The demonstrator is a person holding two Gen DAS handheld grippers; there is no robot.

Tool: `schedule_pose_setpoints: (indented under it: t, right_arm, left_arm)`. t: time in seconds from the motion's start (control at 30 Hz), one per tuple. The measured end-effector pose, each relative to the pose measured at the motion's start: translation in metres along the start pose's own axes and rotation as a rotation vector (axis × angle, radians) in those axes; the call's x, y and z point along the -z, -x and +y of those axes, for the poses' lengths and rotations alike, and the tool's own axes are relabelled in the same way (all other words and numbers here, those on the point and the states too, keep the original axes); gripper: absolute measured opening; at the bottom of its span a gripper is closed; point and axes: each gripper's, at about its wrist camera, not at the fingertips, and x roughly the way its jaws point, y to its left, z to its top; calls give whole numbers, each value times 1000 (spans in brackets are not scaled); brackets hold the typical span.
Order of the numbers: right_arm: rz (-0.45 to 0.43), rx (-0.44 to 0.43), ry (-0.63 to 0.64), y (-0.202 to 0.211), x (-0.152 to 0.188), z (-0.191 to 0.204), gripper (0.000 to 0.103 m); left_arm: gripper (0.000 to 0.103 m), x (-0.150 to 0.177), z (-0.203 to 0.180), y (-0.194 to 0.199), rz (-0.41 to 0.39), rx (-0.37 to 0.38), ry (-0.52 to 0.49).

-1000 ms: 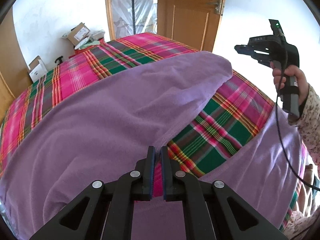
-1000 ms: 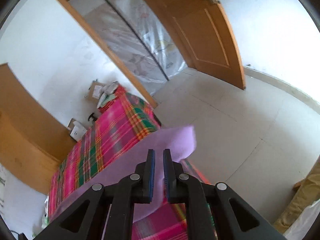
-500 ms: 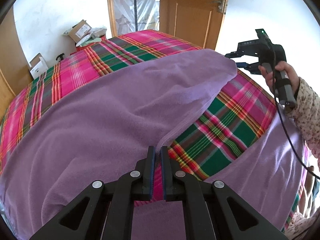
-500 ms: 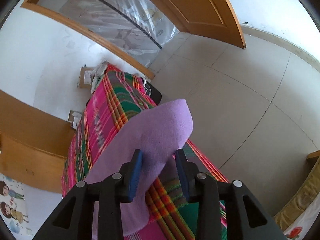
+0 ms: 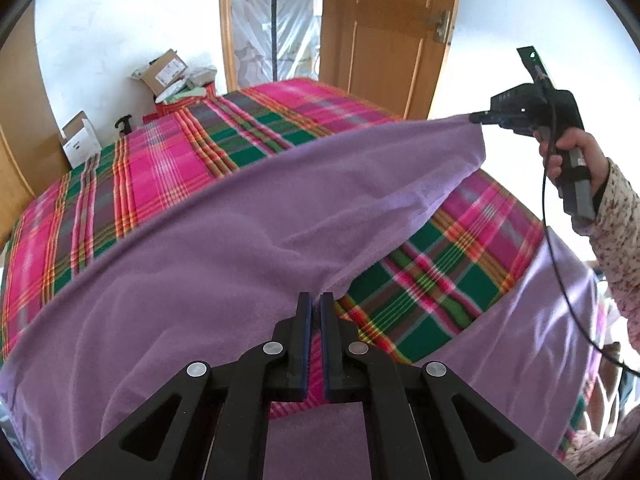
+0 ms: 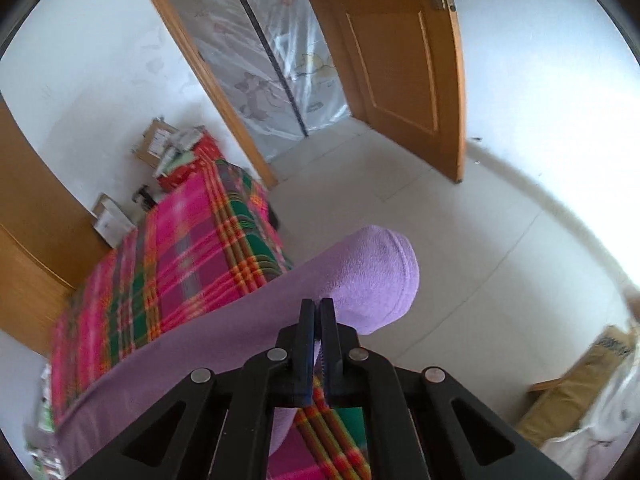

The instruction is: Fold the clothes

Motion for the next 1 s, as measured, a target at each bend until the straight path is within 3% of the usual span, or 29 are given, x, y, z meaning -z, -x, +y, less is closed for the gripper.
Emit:
schedule_pose_setpoints:
  t: [0.07,0.13,0.2,0.27,0.4,0.53,0.77,1.0]
  right_arm:
    - [-19,53,8,4,-4,2,3]
    - [26,35,42,-9,-10,3,9]
    - [58,-102,-10,-27,-12,-10,13]
    - [93,-97,-94,-36,-6,-29,17]
    - [109,-219,-271,-39,7,-70,24]
    - [158,-272,-334,-39,26,-93,35]
    - [318,-451,-588,-76,57,-133,40]
    - [337,-543,-667,-90,59,-128,39]
  left_arm:
    - [4,-1,0,3,-7,5,2]
    - [4,-1,1,4,-10,10,8]
    - [4,0,4,-1,3,14,23]
    - [4,0,4,-5,10,15,28]
    - [4,-1,6,-4,1,12,30]
    - [4,-3,10,-3,-5,11,43]
    - [4,-2,8,-5,3,8,44]
    - [4,-4,8,-8,11,-3,42]
